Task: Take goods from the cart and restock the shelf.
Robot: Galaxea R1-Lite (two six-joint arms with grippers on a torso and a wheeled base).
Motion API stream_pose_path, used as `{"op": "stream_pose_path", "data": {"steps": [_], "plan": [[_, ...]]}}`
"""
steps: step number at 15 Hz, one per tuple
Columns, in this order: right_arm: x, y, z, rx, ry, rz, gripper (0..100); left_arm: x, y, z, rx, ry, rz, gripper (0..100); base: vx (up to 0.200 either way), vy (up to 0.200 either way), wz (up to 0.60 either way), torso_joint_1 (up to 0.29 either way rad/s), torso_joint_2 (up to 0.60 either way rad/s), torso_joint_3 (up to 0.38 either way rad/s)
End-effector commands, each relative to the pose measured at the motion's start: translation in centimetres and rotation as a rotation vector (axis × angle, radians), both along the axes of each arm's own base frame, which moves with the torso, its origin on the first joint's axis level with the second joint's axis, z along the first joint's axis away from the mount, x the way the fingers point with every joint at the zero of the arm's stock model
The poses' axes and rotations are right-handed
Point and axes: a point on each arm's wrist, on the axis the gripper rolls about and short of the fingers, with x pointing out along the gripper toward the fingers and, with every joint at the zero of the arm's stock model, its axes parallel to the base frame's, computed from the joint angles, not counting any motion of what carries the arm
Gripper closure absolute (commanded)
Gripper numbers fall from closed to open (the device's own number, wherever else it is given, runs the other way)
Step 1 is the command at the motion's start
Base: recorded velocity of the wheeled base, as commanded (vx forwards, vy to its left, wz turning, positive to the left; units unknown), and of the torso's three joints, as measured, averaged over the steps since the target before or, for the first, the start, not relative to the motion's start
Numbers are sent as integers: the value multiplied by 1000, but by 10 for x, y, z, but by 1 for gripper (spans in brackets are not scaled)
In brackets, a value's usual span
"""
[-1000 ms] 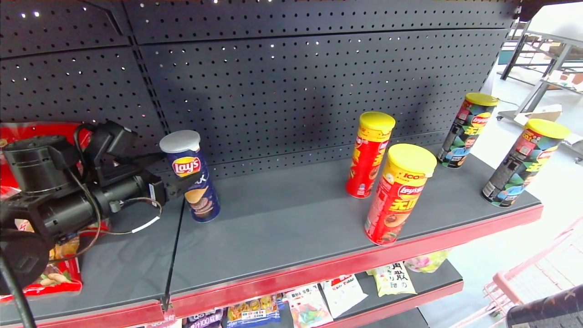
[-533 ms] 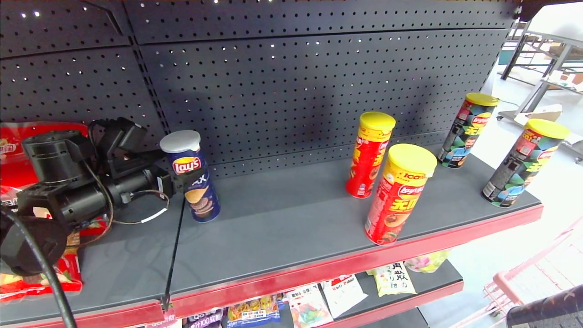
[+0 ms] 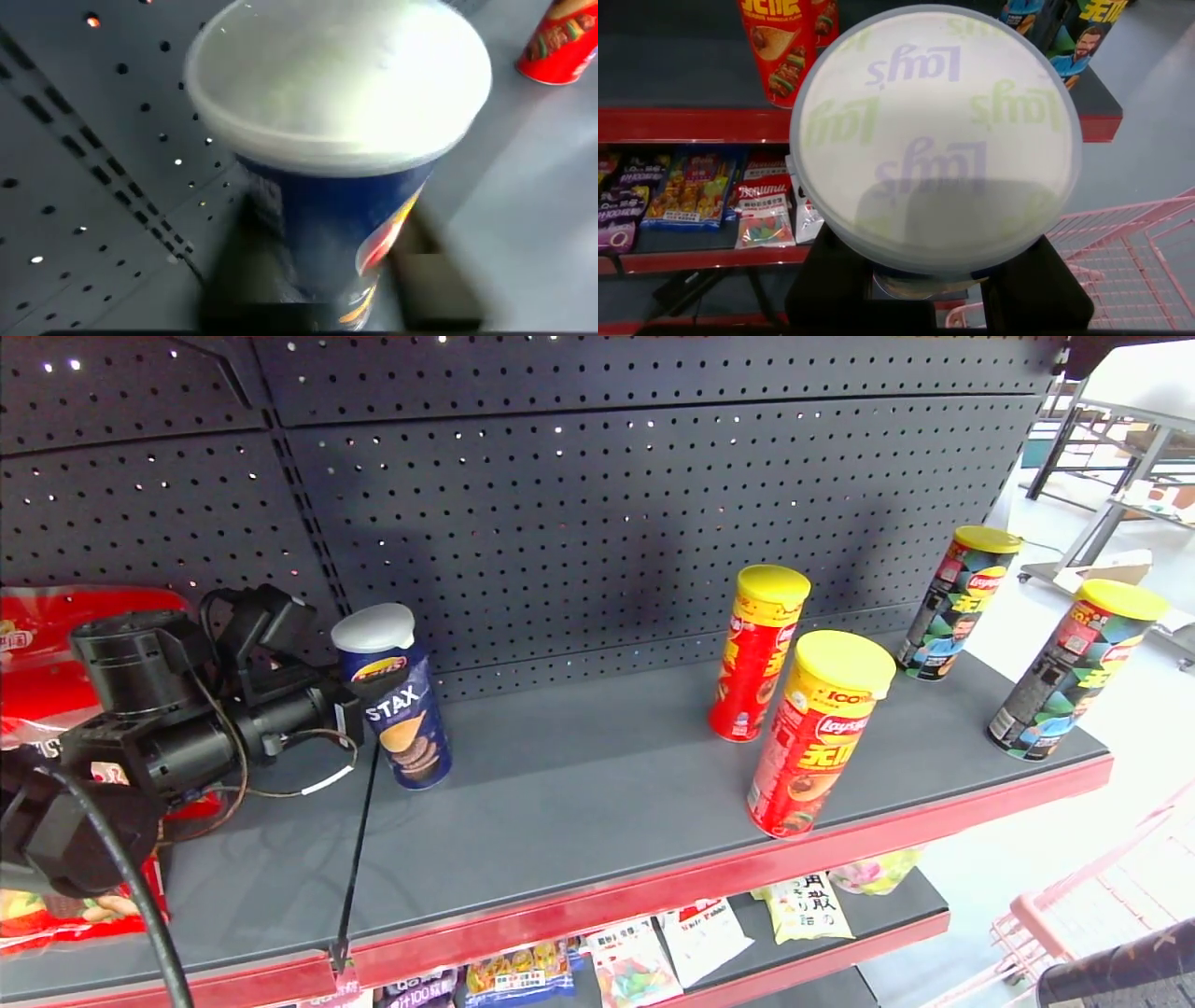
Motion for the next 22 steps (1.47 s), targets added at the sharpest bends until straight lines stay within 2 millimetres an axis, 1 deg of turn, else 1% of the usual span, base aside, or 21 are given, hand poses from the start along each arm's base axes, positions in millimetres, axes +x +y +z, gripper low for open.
{"op": "stream_pose_path", "data": {"steps": [1, 4, 6, 7, 8, 9, 11, 12, 18, 22], "plan": [[1, 0, 0, -1, 8, 1, 100, -1, 0, 0, -1, 2, -5, 100, 0, 0, 0, 0, 0, 0], [1, 0, 0, -2, 10, 1, 100, -8, 0, 4, -12, -2, -15, 100, 0, 0, 0, 0, 0, 0], [1, 0, 0, -3, 11, 3, 100, -29, -1, 14, -41, -8, -56, 100, 0, 0, 0, 0, 0, 0], [1, 0, 0, -3, 11, 1, 100, -29, -1, 15, -41, -8, -56, 100, 0, 0, 0, 0, 0, 0], [2, 1, 0, -3, 17, 3, 100, -53, -5, 18, -61, 1, -74, 100, 0, 0, 0, 0, 0, 0], [3, 1, 0, -5, 19, 3, 100, -67, -9, 17, -68, 13, -82, 100, 0, 0, 0, 0, 0, 0], [4, 1, -1, -7, 28, 4, 100, -89, -10, 10, -64, 35, -93, 100, 0, 0, 0, 0, 0, 0], [4, 1, 0, -7, 29, 4, 100, -96, -11, 8, -64, 41, -102, 100, 0, 0, 0, 0, 0, 0], [6, 1, 1, -9, 38, 7, 100, -106, -30, 2, -57, 73, -165, 100, 0, 0, 0, 0, 0, 0], [6, 2, 0, -8, 40, 7, 100, -109, -32, -4, -52, 95, -176, 100, 0, 0, 0, 0, 0, 0]]}}
